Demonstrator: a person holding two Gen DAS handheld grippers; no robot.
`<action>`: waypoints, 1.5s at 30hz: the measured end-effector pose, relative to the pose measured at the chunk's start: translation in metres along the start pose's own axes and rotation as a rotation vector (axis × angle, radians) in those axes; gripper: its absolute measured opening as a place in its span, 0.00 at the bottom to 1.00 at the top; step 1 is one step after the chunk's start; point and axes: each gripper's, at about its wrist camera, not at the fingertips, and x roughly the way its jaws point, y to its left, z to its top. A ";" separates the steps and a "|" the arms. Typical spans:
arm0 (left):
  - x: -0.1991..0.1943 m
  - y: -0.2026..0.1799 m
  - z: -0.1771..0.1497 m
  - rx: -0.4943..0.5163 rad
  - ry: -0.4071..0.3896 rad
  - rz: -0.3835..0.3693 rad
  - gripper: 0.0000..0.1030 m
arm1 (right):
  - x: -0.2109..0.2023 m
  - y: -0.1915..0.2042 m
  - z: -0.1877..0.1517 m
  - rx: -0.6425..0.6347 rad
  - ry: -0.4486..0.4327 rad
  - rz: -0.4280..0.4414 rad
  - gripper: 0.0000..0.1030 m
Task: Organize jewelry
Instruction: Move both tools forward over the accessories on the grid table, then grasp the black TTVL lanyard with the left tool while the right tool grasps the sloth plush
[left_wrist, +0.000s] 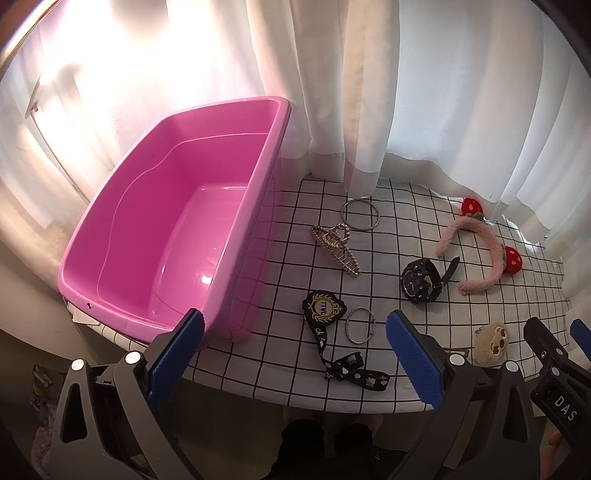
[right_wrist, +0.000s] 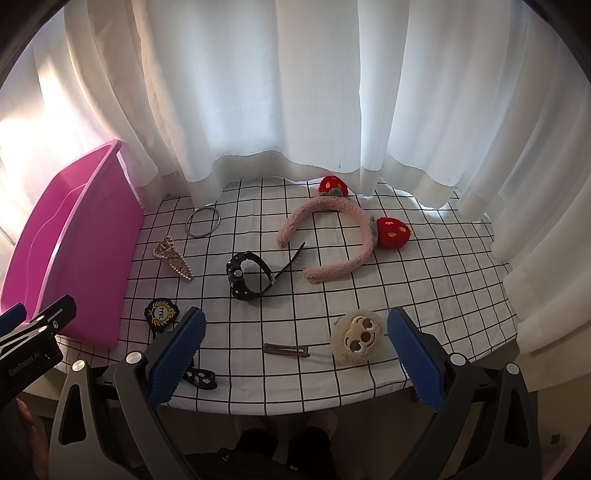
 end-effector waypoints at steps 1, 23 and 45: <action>0.001 0.000 -0.001 -0.001 0.001 -0.009 0.94 | 0.001 -0.001 0.000 0.001 0.003 -0.001 0.91; 0.088 -0.019 -0.064 0.007 0.183 -0.079 0.94 | 0.093 -0.056 -0.050 0.011 0.160 0.025 0.91; 0.177 -0.042 -0.075 0.018 0.244 -0.091 0.94 | 0.184 -0.090 -0.052 0.028 0.273 -0.029 0.91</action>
